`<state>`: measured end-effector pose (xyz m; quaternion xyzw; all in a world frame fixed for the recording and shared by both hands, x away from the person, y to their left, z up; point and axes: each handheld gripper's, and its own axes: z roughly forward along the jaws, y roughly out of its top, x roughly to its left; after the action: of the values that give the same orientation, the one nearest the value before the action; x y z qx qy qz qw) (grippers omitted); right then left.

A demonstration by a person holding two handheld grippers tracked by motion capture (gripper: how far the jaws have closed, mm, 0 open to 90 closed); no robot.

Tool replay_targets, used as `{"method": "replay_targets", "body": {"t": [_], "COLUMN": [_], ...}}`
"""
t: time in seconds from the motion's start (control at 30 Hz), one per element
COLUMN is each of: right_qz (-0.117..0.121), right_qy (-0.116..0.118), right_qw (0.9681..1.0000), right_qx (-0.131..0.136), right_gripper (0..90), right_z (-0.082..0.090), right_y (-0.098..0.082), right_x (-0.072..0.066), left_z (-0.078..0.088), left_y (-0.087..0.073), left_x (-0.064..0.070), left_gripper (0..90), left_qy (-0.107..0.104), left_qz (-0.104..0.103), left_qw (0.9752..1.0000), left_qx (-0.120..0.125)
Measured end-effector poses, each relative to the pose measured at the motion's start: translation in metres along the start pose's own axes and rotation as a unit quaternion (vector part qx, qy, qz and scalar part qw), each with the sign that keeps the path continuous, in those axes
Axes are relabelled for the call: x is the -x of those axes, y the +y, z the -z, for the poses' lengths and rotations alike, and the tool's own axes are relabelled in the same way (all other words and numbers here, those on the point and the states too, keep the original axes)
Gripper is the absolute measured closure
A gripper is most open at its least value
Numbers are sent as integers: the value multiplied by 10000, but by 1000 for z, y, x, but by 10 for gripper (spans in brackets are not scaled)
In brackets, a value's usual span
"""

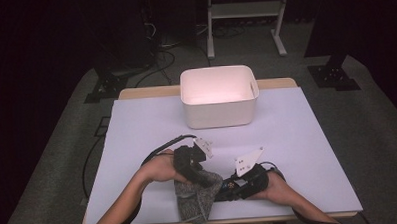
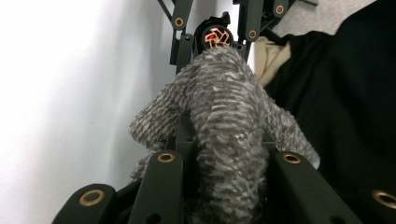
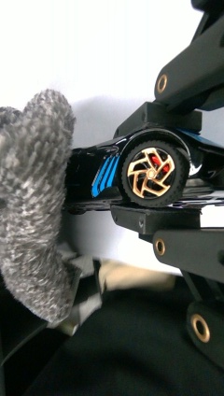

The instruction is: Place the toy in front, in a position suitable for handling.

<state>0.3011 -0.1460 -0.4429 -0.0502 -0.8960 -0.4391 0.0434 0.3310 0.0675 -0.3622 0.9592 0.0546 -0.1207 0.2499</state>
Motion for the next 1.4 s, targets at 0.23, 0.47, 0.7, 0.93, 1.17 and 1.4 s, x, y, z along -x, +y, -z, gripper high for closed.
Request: {"method": "replay_targets", "body": {"t": [0.23,0.47,0.7,0.93,1.17,1.4], "right_qz": [122,141,-20,8,55,118], "right_qy": [-408,-690,-738,-767,-774,-786], "right_qw": [9991,9975,9971,9969,9969,9968], "right_qx": [88,110,190,155,88,14], "right_gripper": [629,635,633,638,639,639], "right_z": [14,18,17,19,21,21], "right_y": [6,3,-5,-5,-6,-4], "right_x": [13,20,19,17,18,18], "left_z": [7,-8,-29,-25,-6,15], "left_y": [22,53,71,64,32,0], "left_x": [-7,-12,-11,-9,-12,-14], "left_gripper": [727,729,731,736,735,734], "left_qy": [430,562,631,689,888,1035], "left_qz": [-157,-421,-513,-611,-367,-70], "left_qw": [9989,9968,9952,9942,9937,9936], "left_qx": [-121,-374,-553,-561,-580,-446]}}
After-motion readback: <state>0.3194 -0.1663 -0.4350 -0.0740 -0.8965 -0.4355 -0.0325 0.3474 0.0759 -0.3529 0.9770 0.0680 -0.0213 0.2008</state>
